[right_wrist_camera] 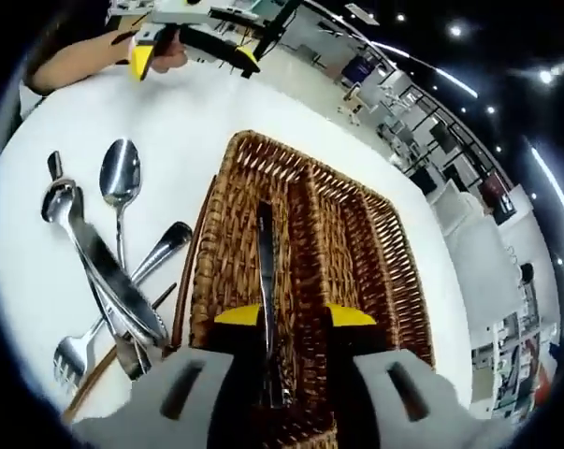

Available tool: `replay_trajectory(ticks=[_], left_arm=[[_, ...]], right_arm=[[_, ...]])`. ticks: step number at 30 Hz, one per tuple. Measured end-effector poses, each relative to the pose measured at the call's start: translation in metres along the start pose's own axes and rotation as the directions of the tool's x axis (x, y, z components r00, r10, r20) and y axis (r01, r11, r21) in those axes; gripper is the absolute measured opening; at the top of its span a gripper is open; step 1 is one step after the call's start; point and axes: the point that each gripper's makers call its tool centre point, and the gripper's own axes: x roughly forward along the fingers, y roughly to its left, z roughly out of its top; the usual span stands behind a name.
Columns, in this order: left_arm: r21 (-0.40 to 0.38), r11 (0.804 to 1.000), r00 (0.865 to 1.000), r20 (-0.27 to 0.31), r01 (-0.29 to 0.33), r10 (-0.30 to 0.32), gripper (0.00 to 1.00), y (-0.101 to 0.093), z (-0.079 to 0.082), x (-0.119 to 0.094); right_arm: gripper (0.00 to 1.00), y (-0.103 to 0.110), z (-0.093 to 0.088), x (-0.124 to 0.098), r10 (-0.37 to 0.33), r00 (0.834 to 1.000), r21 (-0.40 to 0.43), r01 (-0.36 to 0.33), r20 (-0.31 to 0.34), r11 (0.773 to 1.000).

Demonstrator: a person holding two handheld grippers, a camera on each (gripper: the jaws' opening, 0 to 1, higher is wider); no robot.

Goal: Arrange the knives, forks, and spoons in their matching storage slots by inserting each utensil handle-first until every utensil is classified and aligned in the correct compartment

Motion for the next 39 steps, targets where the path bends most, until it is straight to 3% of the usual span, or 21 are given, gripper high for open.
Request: replay_trajectory(ticks=[1,3,4,6,8,10,11,14,17,24,25,27,28,29,31,34,35,39], left_arm=[[0.0,1.0,1.0,-0.002,0.003,-0.003,1.0,-0.001,-0.001,0.001],[0.011,1.0,1.0,-0.013,0.006,-0.006,1.0,-0.002,-0.003,0.001],[0.009,1.0,1.0,-0.008,0.006,-0.006,1.0,-0.002,-0.002,0.001],[0.009,1.0,1.0,-0.013,0.003,-0.003,1.0,-0.001,-0.004,0.001],[0.008,1.0,1.0,-0.015,0.005,-0.005,1.0,-0.001,-0.004,0.001],[0.014,1.0,1.0,-0.014,0.006,-0.006,1.0,-0.002,-0.003,0.001],[0.017,1.0,1.0,-0.018,0.006,-0.005,1.0,-0.002,-0.004,0.001],[0.02,1.0,1.0,-0.021,0.006,-0.006,1.0,-0.002,-0.004,0.002],[0.026,1.0,1.0,-0.028,0.005,-0.004,1.0,-0.002,-0.006,0.002],[0.034,0.999,1.0,-0.017,0.013,-0.013,1.0,-0.007,0.0,0.002],[0.042,0.999,1.0,-0.019,0.014,-0.013,1.0,-0.008,0.001,0.003],[0.049,0.999,0.999,-0.032,0.016,-0.014,1.0,-0.008,-0.002,0.005],[0.051,0.999,0.999,-0.034,0.015,-0.014,1.0,-0.009,-0.003,0.005],[0.052,0.999,0.999,-0.033,0.017,-0.015,1.0,-0.009,-0.003,0.005],[0.044,0.999,0.999,-0.029,0.016,-0.015,1.0,-0.009,-0.003,0.006],[0.049,0.999,1.0,-0.029,0.002,0.0,1.0,-0.006,-0.004,0.006],[0.048,0.999,1.0,-0.029,-0.001,0.002,1.0,-0.005,-0.004,0.006],[0.049,0.999,1.0,-0.023,-0.01,0.011,1.0,-0.004,-0.002,0.005]], right_arm=[[0.36,-0.008,-0.002,-0.002,-0.04,0.999,-0.044,0.039,-0.012,0.998],[0.44,-0.003,-0.013,0.015,-0.046,0.999,-0.031,0.045,-0.027,0.998],[0.48,-0.007,-0.015,0.011,-0.037,0.999,0.026,0.037,0.015,0.999],[0.57,-0.006,-0.012,0.004,-0.026,0.998,0.009,0.026,0.049,1.0],[0.64,-0.015,0.002,-0.017,-0.047,0.99,0.125,0.03,0.136,0.992],[0.7,-0.027,0.01,-0.045,-0.129,0.96,0.29,0.053,0.248,0.955],[0.74,-0.034,0.002,-0.06,-0.193,0.948,0.366,0.091,0.253,0.926],[0.87,-0.035,-0.002,-0.068,-0.229,0.937,0.411,0.106,0.264,0.905],[0.98,-0.033,-0.007,-0.083,-0.285,0.915,0.471,0.124,0.287,0.873],[0.99,-0.023,-0.018,-0.114,-0.362,0.867,0.565,0.117,0.343,0.817],[0.99,-0.021,-0.022,-0.123,-0.394,0.849,0.588,0.127,0.352,0.799],[0.99,-0.018,-0.025,-0.133,-0.428,0.831,0.624,0.13,0.355,0.77],[0.99,-0.017,-0.03,-0.14,-0.461,0.818,0.659,0.139,0.345,0.739],[0.99,-0.013,-0.032,-0.146,-0.468,0.812,0.679,0.126,0.347,0.723],[0.99,-0.007,-0.035,-0.155,-0.475,0.806,0.677,0.131,0.353,0.724],[0.99,0.0,-0.034,-0.171,-0.53,0.771,0.702,0.157,0.352,0.694],[0.99,0.003,-0.034,-0.174,-0.539,0.766,0.707,0.162,0.349,0.688],[0.99,0.025,-0.038,-0.181,-0.547,0.767,0.71,0.177,0.335,0.682]])
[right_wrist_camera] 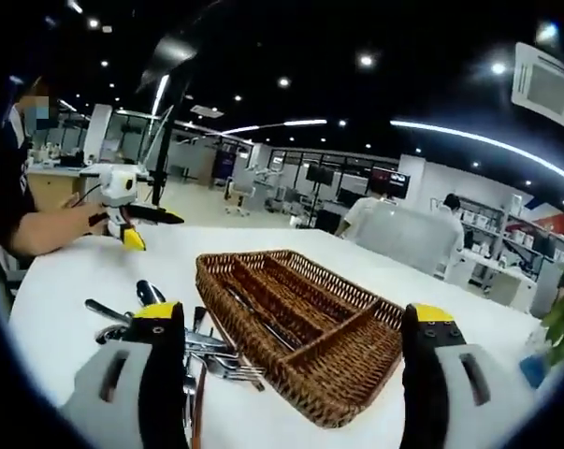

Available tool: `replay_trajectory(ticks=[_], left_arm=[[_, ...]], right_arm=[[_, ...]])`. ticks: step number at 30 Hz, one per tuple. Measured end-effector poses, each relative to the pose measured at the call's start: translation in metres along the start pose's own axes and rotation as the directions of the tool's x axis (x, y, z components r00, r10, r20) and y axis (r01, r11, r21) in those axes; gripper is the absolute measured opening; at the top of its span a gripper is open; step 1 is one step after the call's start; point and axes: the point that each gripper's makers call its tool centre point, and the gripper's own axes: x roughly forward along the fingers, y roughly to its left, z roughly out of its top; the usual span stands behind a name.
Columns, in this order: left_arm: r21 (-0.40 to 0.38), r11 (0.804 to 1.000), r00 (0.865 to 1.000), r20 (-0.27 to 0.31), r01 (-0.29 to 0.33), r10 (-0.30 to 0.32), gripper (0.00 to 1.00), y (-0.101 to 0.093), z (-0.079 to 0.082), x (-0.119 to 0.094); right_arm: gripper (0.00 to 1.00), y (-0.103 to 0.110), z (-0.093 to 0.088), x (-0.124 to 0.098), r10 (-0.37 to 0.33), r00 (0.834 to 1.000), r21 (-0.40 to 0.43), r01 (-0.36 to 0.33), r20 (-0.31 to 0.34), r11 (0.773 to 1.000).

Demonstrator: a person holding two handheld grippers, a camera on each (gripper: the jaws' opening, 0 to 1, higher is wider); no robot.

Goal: Arrange the knives, forks, and spoons in their matching storage slots by inserting each utensil handle-first until every utensil is classified and aligned in the correct compartment

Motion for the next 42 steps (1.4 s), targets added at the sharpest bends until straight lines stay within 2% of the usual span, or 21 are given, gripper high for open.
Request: replay_trajectory(ticks=[6,8,10,17,25,42], left_arm=[[-0.001,1.0,1.0,0.012,-0.008,0.008,1.0,0.0,0.005,-0.002],[-0.004,1.0,1.0,0.014,-0.006,0.006,1.0,-0.002,0.005,-0.002],[0.0,1.0,1.0,0.013,-0.009,0.009,1.0,-0.003,0.005,-0.002],[0.003,0.999,0.999,0.017,-0.033,0.033,1.0,0.002,0.004,-0.002],[-0.004,1.0,0.999,0.018,-0.029,0.029,1.0,0.003,0.003,-0.002],[-0.006,0.999,0.999,0.013,-0.036,0.036,1.0,0.007,-0.001,-0.001]], right_arm=[[1.0,0.0,-0.015,-0.018,-0.037,0.999,-0.002,0.037,-0.019,0.999],[1.0,-0.006,-0.014,-0.021,-0.059,0.998,0.04,0.058,0.023,0.998],[1.0,-0.01,-0.017,-0.024,-0.069,0.997,0.068,0.066,0.039,0.996],[1.0,-0.011,-0.018,-0.021,-0.097,0.994,0.06,0.094,0.056,0.994],[1.0,-0.007,-0.022,-0.019,-0.077,0.996,0.057,0.075,0.032,0.995],[1.0,-0.01,-0.02,-0.025,-0.093,0.994,0.076,0.089,0.052,0.993]])
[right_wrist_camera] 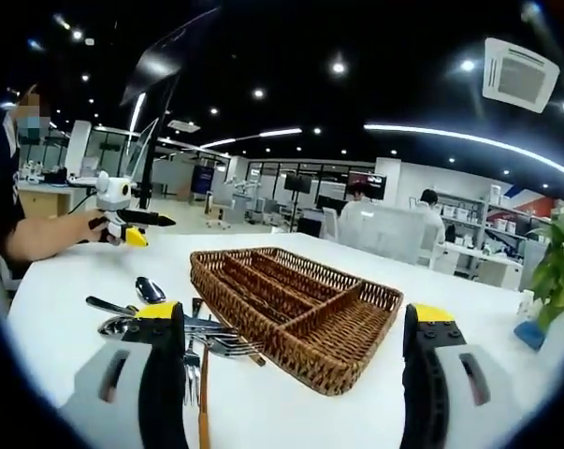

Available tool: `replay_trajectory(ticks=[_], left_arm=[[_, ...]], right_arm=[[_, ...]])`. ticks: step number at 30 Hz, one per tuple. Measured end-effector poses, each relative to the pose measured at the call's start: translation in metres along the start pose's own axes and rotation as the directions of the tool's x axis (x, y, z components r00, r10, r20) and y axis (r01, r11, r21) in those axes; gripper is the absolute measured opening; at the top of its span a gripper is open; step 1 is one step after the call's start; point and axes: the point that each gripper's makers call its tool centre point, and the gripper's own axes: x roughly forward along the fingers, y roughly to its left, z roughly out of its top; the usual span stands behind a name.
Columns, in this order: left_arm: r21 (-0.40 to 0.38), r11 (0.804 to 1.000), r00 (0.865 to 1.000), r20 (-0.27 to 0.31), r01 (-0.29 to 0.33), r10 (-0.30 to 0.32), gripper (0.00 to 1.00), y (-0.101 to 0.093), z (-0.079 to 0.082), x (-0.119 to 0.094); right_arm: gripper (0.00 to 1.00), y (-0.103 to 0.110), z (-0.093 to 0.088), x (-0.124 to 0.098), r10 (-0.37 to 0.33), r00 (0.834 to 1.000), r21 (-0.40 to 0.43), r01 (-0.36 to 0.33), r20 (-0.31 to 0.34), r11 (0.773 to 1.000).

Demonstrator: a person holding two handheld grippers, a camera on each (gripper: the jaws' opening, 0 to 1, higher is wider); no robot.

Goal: Arrange the knives, forks, and spoons in their matching storage slots by inserting each utensil handle-first until every utensil is classified and aligned in the correct compartment

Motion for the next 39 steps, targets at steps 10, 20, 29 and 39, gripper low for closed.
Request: replay_trajectory(ticks=[10,20,29,39], left_arm=[[0.001,1.0,1.0,-0.007,0.002,-0.002,1.0,-0.001,-0.0026,0.0],[0.0,1.0,1.0,-0.003,-0.004,0.004,1.0,0.0003,-0.0016,-0.0008],[-0.001,1.0,1.0,-0.004,-0.003,0.002,1.0,-0.0011,-0.0019,-0.0006],[0.0,1.0,1.0,-0.005,-0.003,0.003,1.0,-0.0006,-0.0021,-0.0001]], right_arm=[[1.0,0.0005,-0.0001,-0.0003,0.001,1.0,0.001,-0.001,-0.001,1.0],[1.0,0.003,-0.0003,0.0004,0.005,1.0,-0.002,-0.005,-0.003,1.0],[1.0,0.0033,-0.0009,0.0008,0.007,1.0,-0.001,-0.007,-0.004,1.0],[1.0,0.0024,0.0001,0.0003,0.005,1.0,0.006,-0.005,0.0,1.0]])
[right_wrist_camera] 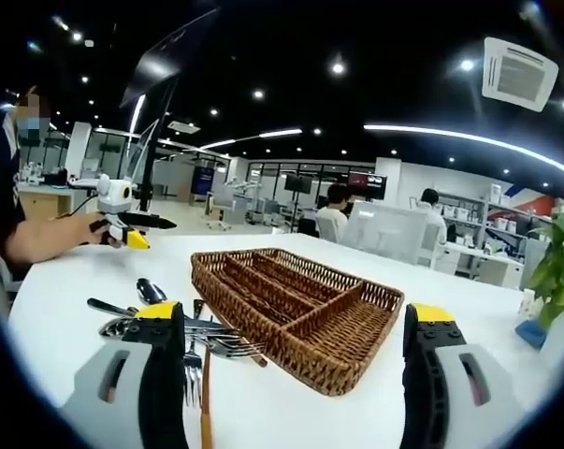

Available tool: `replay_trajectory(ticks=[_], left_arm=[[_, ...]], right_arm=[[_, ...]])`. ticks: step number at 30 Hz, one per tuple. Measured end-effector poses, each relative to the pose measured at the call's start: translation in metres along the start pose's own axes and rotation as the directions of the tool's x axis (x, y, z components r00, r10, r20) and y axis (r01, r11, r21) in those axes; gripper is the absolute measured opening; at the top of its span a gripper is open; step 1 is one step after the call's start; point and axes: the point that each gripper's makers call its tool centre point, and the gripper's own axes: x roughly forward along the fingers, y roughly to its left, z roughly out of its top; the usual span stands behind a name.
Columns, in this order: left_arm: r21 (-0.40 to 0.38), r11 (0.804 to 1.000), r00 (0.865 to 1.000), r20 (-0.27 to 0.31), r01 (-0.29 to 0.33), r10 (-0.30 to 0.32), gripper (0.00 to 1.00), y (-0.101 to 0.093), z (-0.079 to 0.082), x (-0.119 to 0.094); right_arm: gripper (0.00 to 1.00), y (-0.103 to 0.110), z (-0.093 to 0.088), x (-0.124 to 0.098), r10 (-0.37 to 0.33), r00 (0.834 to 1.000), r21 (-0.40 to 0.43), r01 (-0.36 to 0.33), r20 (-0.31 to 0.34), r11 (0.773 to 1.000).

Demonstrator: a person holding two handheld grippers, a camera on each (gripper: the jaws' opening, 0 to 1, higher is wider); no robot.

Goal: Arrange the knives, forks, and spoons in their matching storage slots by inserting each utensil handle-first until every utensil is classified and aligned in the correct compartment

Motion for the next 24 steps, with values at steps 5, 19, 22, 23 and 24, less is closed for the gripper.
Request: replay_trajectory(ticks=[5,19,22,23,24], left_arm=[[-0.002,1.0,1.0,-0.001,0.004,-0.004,1.0,-0.001,-0.001,0.0],[-0.004,1.0,1.0,-0.002,0.023,-0.023,1.0,-0.005,0.0,-0.001],[0.0,1.0,1.0,-0.003,0.026,-0.026,1.0,-0.006,0.0,-0.001],[0.001,1.0,1.0,-0.003,0.026,-0.026,1.0,-0.006,0.0,0.0],[0.003,1.0,1.0,-0.002,0.026,-0.026,1.0,-0.006,0.0,0.0]], right_arm=[[1.0,0.0,0.0,0.0,0.005,1.0,-0.002,-0.005,-0.004,1.0],[1.0,-0.007,0.006,-0.007,-0.002,1.0,0.016,0.002,0.014,1.0],[1.0,-0.009,0.004,-0.008,-0.006,1.0,0.019,0.006,0.012,1.0],[1.0,-0.009,0.004,-0.008,-0.007,1.0,0.019,0.007,0.012,1.0],[1.0,-0.009,0.004,-0.007,-0.008,1.0,0.019,0.008,0.011,1.0]])
